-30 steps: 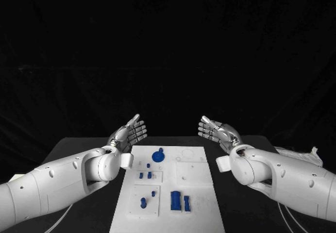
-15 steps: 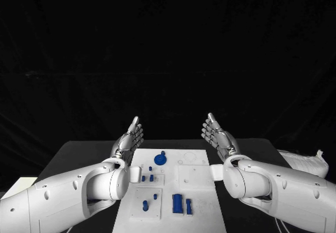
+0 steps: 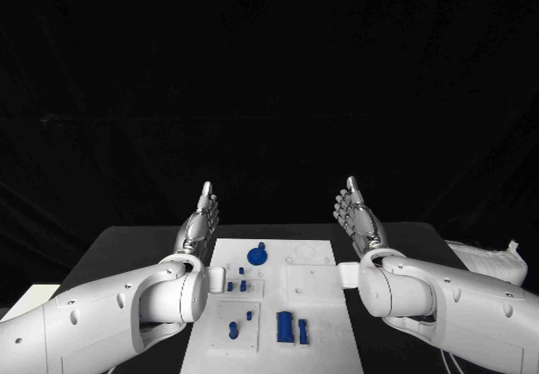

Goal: Assemble the parts on the task board

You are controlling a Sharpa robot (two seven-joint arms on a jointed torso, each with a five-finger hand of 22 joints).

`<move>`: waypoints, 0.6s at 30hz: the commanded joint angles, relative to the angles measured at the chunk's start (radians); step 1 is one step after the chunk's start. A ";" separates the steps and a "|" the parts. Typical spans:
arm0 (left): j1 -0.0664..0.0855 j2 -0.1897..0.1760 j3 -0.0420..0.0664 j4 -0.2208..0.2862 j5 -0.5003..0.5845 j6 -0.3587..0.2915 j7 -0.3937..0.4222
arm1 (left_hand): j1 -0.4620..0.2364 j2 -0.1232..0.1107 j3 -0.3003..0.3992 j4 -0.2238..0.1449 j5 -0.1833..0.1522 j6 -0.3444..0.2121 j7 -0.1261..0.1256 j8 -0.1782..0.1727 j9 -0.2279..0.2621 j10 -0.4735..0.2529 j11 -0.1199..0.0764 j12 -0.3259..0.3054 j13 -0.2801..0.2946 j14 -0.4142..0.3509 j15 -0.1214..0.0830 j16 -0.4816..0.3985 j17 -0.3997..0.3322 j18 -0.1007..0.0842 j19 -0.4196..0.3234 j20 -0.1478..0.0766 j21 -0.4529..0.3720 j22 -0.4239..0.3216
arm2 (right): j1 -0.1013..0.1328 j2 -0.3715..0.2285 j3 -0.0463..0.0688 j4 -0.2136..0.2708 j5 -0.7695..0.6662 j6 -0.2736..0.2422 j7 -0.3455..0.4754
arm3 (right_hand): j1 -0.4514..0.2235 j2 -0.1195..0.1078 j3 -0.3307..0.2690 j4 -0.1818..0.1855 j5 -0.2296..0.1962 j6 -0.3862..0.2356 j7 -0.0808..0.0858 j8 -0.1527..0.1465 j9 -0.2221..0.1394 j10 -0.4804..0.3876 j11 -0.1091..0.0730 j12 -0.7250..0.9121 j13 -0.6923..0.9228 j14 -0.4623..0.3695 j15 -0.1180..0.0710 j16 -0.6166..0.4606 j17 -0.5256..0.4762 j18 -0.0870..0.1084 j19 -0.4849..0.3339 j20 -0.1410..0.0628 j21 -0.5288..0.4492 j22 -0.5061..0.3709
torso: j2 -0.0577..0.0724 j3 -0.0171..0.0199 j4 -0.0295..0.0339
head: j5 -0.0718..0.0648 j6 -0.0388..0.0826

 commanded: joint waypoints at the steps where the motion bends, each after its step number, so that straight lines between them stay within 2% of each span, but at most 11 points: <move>1: 0.000 0.001 0.001 0.002 -0.018 -0.015 0.022 | -0.067 0.000 -0.022 -0.002 -0.006 -0.052 0.000 -0.007 -0.002 -0.053 0.000 -0.006 -0.001 -0.048 0.000 -0.007 -0.001 -0.015 -0.042 -0.002 -0.006 -0.005 | 0.000 0.000 0.000 0.002 0.001 -0.007 0.019 | -0.068 0.000 -0.008 -0.001 -0.005 -0.047 -0.001 -0.003 -0.001 -0.055 0.000 -0.007 -0.001 -0.055 0.000 -0.004 -0.001 -0.021 -0.051 -0.002 -0.004 -0.002 | 0.000 -0.0001 0.0000 | 0.000 0.000; 7: 0.000 0.001 0.001 0.002 -0.018 -0.015 0.022 | -0.097 0.000 -0.022 -0.002 -0.006 -0.075 0.000 -0.007 -0.002 -0.075 0.000 -0.006 -0.001 -0.069 0.000 -0.007 -0.001 -0.015 -0.061 -0.002 -0.006 -0.005 | 0.000 0.000 0.000 0.002 0.001 -0.007 0.019 | -0.100 0.000 -0.008 -0.001 -0.005 -0.068 -0.001 -0.003 -0.001 -0.079 0.000 -0.007 -0.001 -0.081 0.000 -0.004 -0.001 -0.021 -0.075 -0.002 -0.004 -0.002 | 0.000 -0.0001 0.0000 | 0.000 0.000; 8: 0.000 0.001 0.001 0.002 -0.018 -0.015 0.022 | -0.103 0.000 -0.022 -0.002 -0.006 -0.081 0.000 -0.007 -0.002 -0.083 0.000 -0.006 -0.001 -0.076 0.000 -0.007 -0.001 -0.015 -0.133 -0.002 -0.006 -0.005 | 0.000 0.000 0.000 0.002 0.001 -0.007 0.019 | -0.110 0.000 -0.008 -0.001 -0.005 -0.075 -0.001 -0.003 -0.001 -0.087 0.000 -0.007 -0.001 -0.090 0.000 -0.004 -0.001 -0.021 -0.083 -0.002 -0.004 -0.002 | 0.000 -0.0001 0.0000 | 0.000 0.000; 9: 0.000 0.001 0.001 0.002 -0.018 -0.015 0.022 | -0.123 0.000 -0.022 -0.002 -0.006 -0.161 0.000 -0.007 -0.002 -0.165 0.000 -0.006 -0.001 -0.151 0.000 -0.007 -0.001 -0.015 -0.133 -0.002 -0.006 -0.005 | 0.000 0.000 0.000 0.002 0.001 -0.007 0.019 | -0.130 0.000 -0.008 -0.001 -0.005 -0.148 -0.001 -0.003 -0.001 -0.169 0.000 -0.007 -0.001 -0.172 0.000 -0.004 -0.001 -0.021 -0.163 -0.002 -0.004 -0.002 | 0.000 -0.0001 0.0000 | 0.000 0.000; 10: 0.000 0.001 0.001 0.002 -0.018 -0.015 0.022 | -0.210 0.000 -0.022 -0.002 -0.006 -0.161 0.000 -0.007 -0.002 -0.165 0.000 -0.006 -0.001 -0.151 0.000 -0.007 -0.001 -0.015 -0.133 -0.002 -0.006 -0.005 | 0.000 0.000 0.000 0.002 0.001 -0.007 0.019 | -0.215 0.000 -0.008 -0.001 -0.005 -0.148 -0.001 -0.003 -0.001 -0.169 0.000 -0.007 -0.001 -0.172 0.000 -0.004 -0.001 -0.021 -0.163 -0.002 -0.004 -0.002 | 0.000 -0.0001 0.0000 | 0.000 0.000; 18: 0.000 0.001 0.001 0.002 -0.018 -0.015 0.022 | -0.210 0.000 -0.022 -0.002 -0.006 -0.161 0.000 -0.007 -0.002 -0.165 0.000 -0.006 -0.001 -0.151 0.000 -0.007 -0.001 -0.015 -0.133 -0.002 -0.006 -0.005 | 0.000 0.000 0.000 0.002 0.001 -0.007 0.019 | -0.215 0.000 -0.008 -0.001 -0.005 -0.148 -0.001 -0.003 -0.001 -0.169 0.000 -0.007 -0.001 -0.172 0.000 -0.004 -0.001 -0.021 -0.163 -0.002 -0.004 -0.002 | 0.000 -0.0001 0.0000 | 0.000 0.000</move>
